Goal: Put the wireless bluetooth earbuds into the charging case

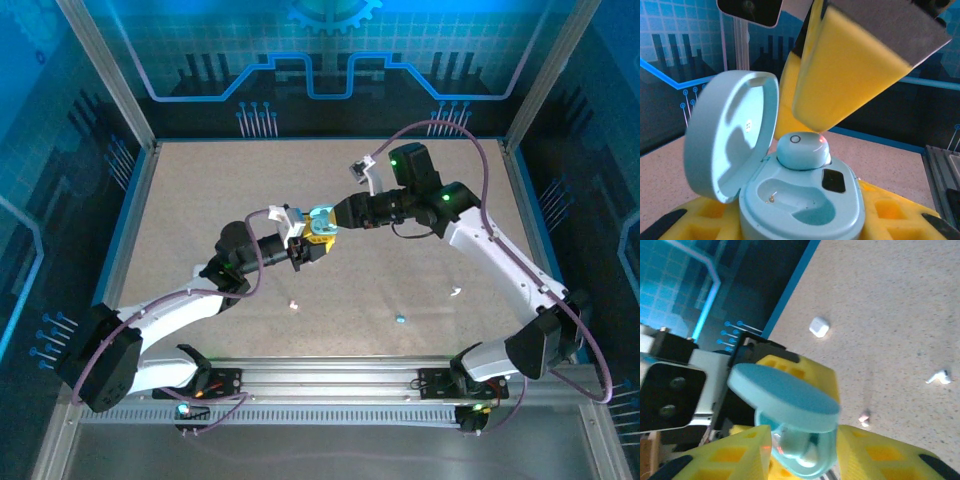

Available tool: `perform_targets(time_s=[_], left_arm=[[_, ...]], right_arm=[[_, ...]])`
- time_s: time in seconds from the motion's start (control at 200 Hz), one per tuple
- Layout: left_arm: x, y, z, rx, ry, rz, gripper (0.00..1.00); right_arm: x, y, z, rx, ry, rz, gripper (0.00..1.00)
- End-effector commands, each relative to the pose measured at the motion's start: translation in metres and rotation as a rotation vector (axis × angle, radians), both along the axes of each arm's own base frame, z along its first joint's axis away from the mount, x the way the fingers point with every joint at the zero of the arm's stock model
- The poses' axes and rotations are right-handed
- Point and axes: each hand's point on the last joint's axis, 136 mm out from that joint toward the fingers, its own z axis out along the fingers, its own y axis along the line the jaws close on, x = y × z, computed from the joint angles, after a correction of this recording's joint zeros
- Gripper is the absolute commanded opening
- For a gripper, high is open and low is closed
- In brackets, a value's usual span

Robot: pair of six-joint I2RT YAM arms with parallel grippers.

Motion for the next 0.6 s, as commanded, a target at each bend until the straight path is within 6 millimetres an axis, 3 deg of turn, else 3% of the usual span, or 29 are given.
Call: perform_targets(time_s=[0.0,0.185,0.295,0.47,0.595], left_arm=[[-0.004,-0.002,0.025,-0.045,-0.084,-0.010,0.31],[-0.004,-0.002,0.024,-0.041,-0.083,-0.012,0.31],[-0.004,-0.002,0.025,-0.042,-0.083,-0.013,0.31],[-0.005,-0.002,0.025,-0.042,-0.083,-0.011,0.31],[-0.004,0.001,0.025,-0.040,-0.084,0.006,0.31]], right_arm=[[-0.001,-0.009,0.011,-0.035,-0.048,-0.040,0.43],[-0.010,-0.003,0.024,0.024,-0.050,0.012,0.35],[-0.009,-0.004,0.020,0.009,-0.035,0.003,0.30],[-0.010,-0.007,0.020,-0.003,-0.039,-0.008,0.35],[-0.008,-0.027,0.031,-0.029,-0.099,-0.106,0.40]])
